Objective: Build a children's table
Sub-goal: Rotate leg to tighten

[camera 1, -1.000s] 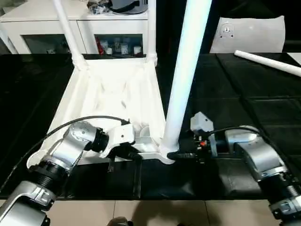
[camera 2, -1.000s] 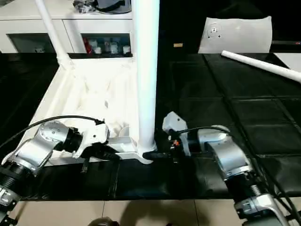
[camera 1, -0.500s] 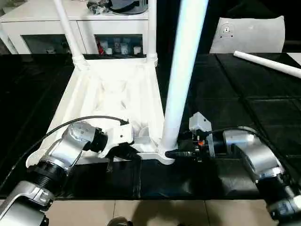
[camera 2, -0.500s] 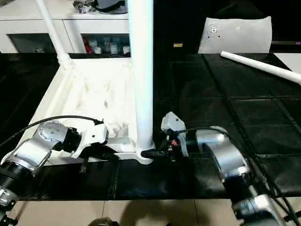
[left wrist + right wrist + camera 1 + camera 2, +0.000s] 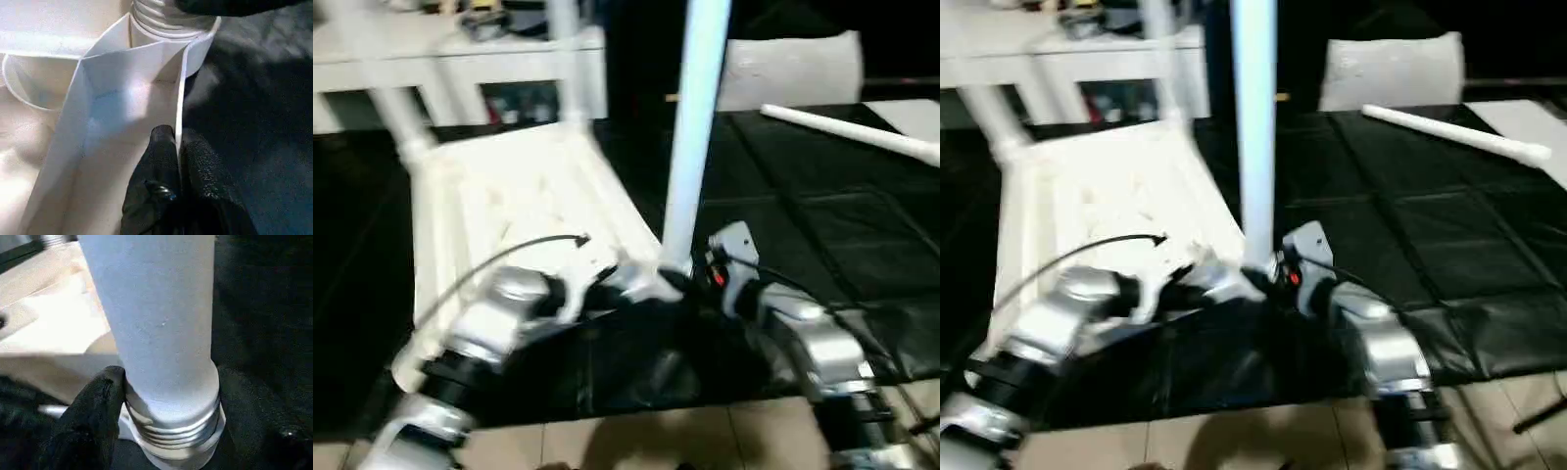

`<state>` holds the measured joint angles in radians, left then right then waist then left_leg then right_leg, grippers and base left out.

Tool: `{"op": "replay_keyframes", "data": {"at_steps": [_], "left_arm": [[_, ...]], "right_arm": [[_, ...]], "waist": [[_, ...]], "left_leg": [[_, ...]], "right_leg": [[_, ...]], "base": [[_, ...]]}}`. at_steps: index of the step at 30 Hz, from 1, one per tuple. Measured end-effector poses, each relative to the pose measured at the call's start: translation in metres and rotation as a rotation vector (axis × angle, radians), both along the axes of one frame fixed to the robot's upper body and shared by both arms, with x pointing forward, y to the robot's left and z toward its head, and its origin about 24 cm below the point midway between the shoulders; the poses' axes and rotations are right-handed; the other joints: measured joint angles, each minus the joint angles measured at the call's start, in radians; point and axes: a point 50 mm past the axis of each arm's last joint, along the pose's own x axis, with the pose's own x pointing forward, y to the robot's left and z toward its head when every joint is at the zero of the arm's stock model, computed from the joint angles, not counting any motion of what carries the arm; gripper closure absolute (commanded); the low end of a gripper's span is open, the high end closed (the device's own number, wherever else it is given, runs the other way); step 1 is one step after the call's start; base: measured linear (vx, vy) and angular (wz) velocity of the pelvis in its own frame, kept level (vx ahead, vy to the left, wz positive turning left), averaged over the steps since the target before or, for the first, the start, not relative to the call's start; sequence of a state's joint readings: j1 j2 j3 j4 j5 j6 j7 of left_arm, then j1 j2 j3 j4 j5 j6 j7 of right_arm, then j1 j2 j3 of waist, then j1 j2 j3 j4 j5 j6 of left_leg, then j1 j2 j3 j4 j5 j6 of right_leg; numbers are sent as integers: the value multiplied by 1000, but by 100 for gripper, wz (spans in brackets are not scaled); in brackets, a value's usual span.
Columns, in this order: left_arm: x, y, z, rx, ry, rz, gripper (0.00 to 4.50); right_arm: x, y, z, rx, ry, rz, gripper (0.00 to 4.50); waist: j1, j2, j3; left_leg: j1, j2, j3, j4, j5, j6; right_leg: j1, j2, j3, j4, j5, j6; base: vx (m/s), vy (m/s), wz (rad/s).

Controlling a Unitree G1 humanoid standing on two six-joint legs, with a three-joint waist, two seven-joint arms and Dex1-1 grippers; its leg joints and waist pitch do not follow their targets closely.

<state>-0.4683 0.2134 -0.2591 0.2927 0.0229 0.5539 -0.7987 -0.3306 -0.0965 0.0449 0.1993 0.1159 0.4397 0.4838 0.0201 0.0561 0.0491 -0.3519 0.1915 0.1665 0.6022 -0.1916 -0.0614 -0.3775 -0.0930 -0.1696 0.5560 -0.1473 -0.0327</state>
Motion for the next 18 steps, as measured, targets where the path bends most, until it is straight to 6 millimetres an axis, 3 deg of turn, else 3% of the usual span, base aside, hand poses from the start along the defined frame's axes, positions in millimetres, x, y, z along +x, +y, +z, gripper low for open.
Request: {"op": "replay_keyframes", "data": {"at_steps": [2, 5, 8, 13, 18], "left_arm": [[0, -6, 1, 4, -9, 43, 450], [0, -7, 2, 6, -19, 53, 450], [-1, -7, 4, 10, -30, 46, 450], [-3, -4, 4, 11, -40, 42, 450], [-4, 13, 5, 45, -62, -36, 450]], "right_arm": [[4, 6, 2, 5, 4, -72, 183], [5, 9, 3, 3, -11, -94, 183], [4, 8, 3, 8, -26, -95, 117], [0, 11, 4, 24, -33, -85, 75], [-12, 6, 3, 13, -51, 32, 34]], "waist": [[-12, 0, 0], [-17, 0, 0], [-15, 0, 0], [-12, 1, 0], [-14, -1, 1]], "left_leg": [[-1, -1, -1, 0, -1, 2], [-3, -2, -1, 0, -3, 4], [-6, -2, 0, -3, -3, 4], [-6, -2, 1, -6, -3, 3], [-6, -2, 1, -6, -3, 3]], "right_leg": [[2, -1, -1, -3, 0, 0], [1, -2, 0, -3, 0, 2], [-4, -1, 3, -1, 2, 4], [-6, 0, 5, 3, 2, 4], [-7, 1, 7, 3, 2, 4]], "base": [[0, 0, 0], [0, 0, 0], [0, 0, 0], [0, 0, 0], [0, 0, 0]]}}
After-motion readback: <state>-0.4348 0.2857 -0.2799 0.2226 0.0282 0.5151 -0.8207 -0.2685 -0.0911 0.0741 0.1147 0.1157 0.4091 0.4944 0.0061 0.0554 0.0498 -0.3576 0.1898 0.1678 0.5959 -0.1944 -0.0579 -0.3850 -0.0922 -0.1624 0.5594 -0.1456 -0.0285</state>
